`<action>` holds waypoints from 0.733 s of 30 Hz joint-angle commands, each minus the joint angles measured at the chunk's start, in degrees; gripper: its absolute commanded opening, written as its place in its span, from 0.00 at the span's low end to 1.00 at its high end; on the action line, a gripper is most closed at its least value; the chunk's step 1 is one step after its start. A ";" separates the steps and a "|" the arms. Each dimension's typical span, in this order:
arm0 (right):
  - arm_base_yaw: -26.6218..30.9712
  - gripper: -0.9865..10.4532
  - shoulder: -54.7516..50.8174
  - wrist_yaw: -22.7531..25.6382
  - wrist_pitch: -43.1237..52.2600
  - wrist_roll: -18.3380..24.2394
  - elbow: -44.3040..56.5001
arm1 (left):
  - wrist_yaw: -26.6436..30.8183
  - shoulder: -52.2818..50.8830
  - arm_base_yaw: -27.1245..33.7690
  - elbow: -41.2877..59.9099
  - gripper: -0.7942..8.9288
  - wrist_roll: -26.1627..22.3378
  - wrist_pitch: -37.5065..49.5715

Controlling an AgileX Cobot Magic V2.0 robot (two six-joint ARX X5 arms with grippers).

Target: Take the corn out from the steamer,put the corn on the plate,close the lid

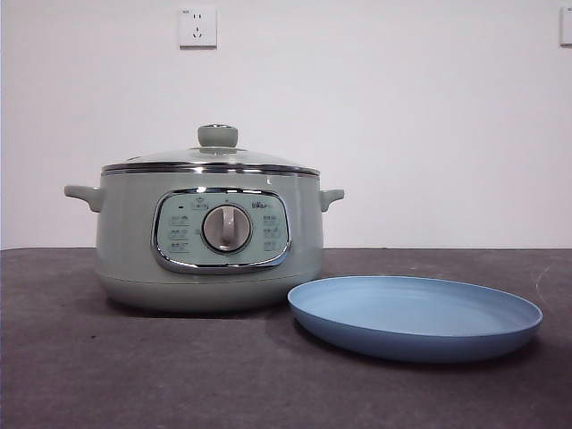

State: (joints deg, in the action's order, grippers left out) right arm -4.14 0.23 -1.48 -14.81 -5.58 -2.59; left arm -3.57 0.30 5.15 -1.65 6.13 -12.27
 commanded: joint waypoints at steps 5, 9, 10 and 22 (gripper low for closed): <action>-0.02 0.08 -0.13 -0.13 1.44 -8.63 -0.07 | -6.95 -0.15 0.13 -0.37 0.08 7.82 0.20; -0.04 0.08 -0.13 -0.24 1.62 -10.03 -2.71 | -8.15 -0.15 0.11 -3.41 0.08 10.16 0.26; -0.04 0.08 -0.09 -0.35 1.73 -10.03 -3.69 | -8.26 -0.13 0.11 -4.52 0.08 10.64 0.24; -0.09 0.08 12.13 -10.01 1.62 -9.29 -21.57 | -12.61 3.74 0.11 -19.34 0.08 12.31 -2.43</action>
State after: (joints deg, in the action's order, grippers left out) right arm -4.16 10.87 -10.33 -13.32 -15.05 -22.63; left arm -15.40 3.70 5.15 -20.40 18.06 -14.55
